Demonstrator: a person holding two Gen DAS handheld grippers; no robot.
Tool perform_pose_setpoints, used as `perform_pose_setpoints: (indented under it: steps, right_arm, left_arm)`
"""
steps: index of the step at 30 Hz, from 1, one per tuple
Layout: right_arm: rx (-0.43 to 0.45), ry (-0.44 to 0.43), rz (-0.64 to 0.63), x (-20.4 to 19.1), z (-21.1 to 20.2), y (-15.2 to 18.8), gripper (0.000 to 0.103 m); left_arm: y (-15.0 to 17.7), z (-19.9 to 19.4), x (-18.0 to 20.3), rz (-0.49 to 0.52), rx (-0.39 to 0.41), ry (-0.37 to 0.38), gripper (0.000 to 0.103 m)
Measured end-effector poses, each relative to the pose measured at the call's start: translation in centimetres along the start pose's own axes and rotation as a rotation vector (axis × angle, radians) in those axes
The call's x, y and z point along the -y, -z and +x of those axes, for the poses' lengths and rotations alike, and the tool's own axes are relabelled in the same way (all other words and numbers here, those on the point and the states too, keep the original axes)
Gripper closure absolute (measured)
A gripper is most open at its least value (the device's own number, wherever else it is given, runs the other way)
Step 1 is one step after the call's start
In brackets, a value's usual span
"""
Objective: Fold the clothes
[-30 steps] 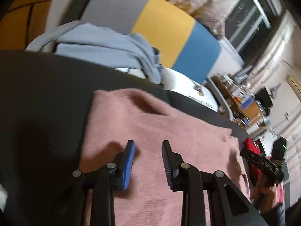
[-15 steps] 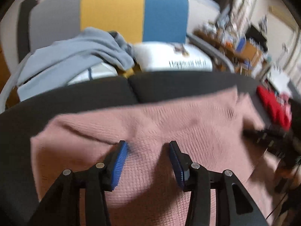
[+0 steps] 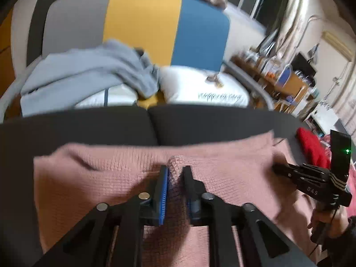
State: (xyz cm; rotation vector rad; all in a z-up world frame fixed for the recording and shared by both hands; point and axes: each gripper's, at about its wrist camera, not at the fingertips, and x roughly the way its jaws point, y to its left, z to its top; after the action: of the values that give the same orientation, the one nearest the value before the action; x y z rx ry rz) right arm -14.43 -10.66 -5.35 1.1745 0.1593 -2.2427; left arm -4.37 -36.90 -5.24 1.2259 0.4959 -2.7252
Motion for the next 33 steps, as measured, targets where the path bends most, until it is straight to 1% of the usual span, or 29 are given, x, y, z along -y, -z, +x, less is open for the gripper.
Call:
perform_pose_setpoints:
  steps: [1, 3, 4, 6, 7, 9, 10, 11, 12, 14, 16, 18, 19, 20, 21, 23, 25, 26, 28, 30, 31, 32, 33]
  right_arm:
    - [-0.001, 0.005, 0.003, 0.0, 0.1, -0.1, 0.09]
    - [0.0, 0.0, 0.025, 0.5, 0.2, 0.4, 0.09]
    - [0.012, -0.003, 0.043, 0.7, -0.2, 0.6, 0.09]
    - [0.029, 0.016, 0.064, 1.1, -1.0, 0.6, 0.084]
    - [0.041, 0.031, 0.065, 1.1, -1.4, 0.5, 0.082]
    - [0.091, 0.06, 0.049, 0.6, -3.0, 0.1, 0.082]
    - [0.122, 0.056, 0.04, 0.2, -3.8, -0.1, 0.081]
    - [0.148, 0.025, 0.031, -0.4, -4.5, -0.3, 0.074]
    - [0.155, 0.001, 0.015, -1.0, -4.5, -0.4, 0.059]
    - [0.152, -0.022, -0.041, -2.6, -3.9, -0.3, 0.045]
    - [0.134, -0.036, -0.084, -3.9, -3.1, 0.0, 0.045]
    - [0.048, -0.02, -0.07, -4.3, -1.4, 1.3, 0.044]
    - [0.014, -0.029, -0.059, -4.0, -0.7, 2.2, 0.043]
    - [0.027, -0.041, -0.063, -3.7, -0.7, 3.2, 0.043]
    - [0.065, -0.045, -0.065, -3.4, -1.0, 3.8, 0.042]
    - [0.07, -0.055, -0.043, -3.1, -0.8, 4.0, 0.041]
    - [0.069, -0.046, -0.048, -3.3, -0.6, 3.9, 0.039]
    - [0.069, -0.042, -0.049, -3.3, -0.5, 3.9, 0.039]
    - [0.074, -0.046, -0.031, -3.1, -0.6, 4.2, 0.039]
    - [0.083, -0.067, -0.003, -2.5, -0.8, 4.6, 0.039]
    - [0.083, -0.084, 0.011, -2.2, -0.8, 4.5, 0.039]
    - [0.081, -0.093, 0.018, -2.0, -0.9, 4.4, 0.038]
    - [0.08, -0.095, 0.017, -2.0, -0.9, 4.3, 0.038]
  left_arm:
    - [0.1, 0.1, -0.2, -0.015, -0.005, -0.003, 0.083]
    - [0.6, -1.4, -1.4, -0.081, 0.038, -0.002, 0.074]
    - [1.0, -2.3, -2.1, -0.108, 0.065, -0.005, 0.073]
    - [1.8, -4.4, -3.5, -0.141, 0.135, -0.024, 0.071]
    - [2.3, -5.1, -4.3, -0.156, 0.157, -0.037, 0.069]
    - [3.5, -5.7, -5.7, -0.18, 0.156, -0.076, 0.069]
    - [4.1, -6.0, -6.5, -0.192, 0.156, -0.096, 0.069]
    - [4.7, -6.3, -7.2, -0.204, 0.156, -0.115, 0.069]
    - [5.4, -6.4, -8.0, -0.218, 0.147, -0.137, 0.069]
    - [6.6, -5.9, -9.1, -0.241, 0.117, -0.168, 0.069]
    - [8.5, -5.8, -9.9, -0.258, 0.103, -0.184, 0.069]
    - [9.7, -6.1, -10.7, -0.297, 0.11, -0.154, 0.069]
    - [9.9, -6.2, -11.2, -0.321, 0.117, -0.133, 0.069]
    - [10.2, -6.3, -11.6, -0.341, 0.124, -0.125, 0.073]
    - [10.3, -6.2, -11.7, -0.353, 0.13, -0.141, 0.076]
    - [10.3, -6.2, -11.4, -0.353, 0.136, -0.184, 0.077]
    - [10.4, -6.3, -10.9, -0.343, 0.138, -0.255, 0.077]
    - [10.4, -6.4, -10.9, -0.347, 0.138, -0.267, 0.077]
    - [10.6, -6.7, -11.0, -0.364, 0.137, -0.257, 0.076]
    - [10.7, -7.0, -11.1, -0.384, 0.137, -0.239, 0.077]
    - [10.5, -7.5, -11.1, -0.397, 0.14, -0.217, 0.075]
    - [10.1, -7.7, -10.8, -0.397, 0.147, -0.198, 0.069]
    - [9.3, -7.8, -10.5, -0.384, 0.157, -0.173, 0.069]
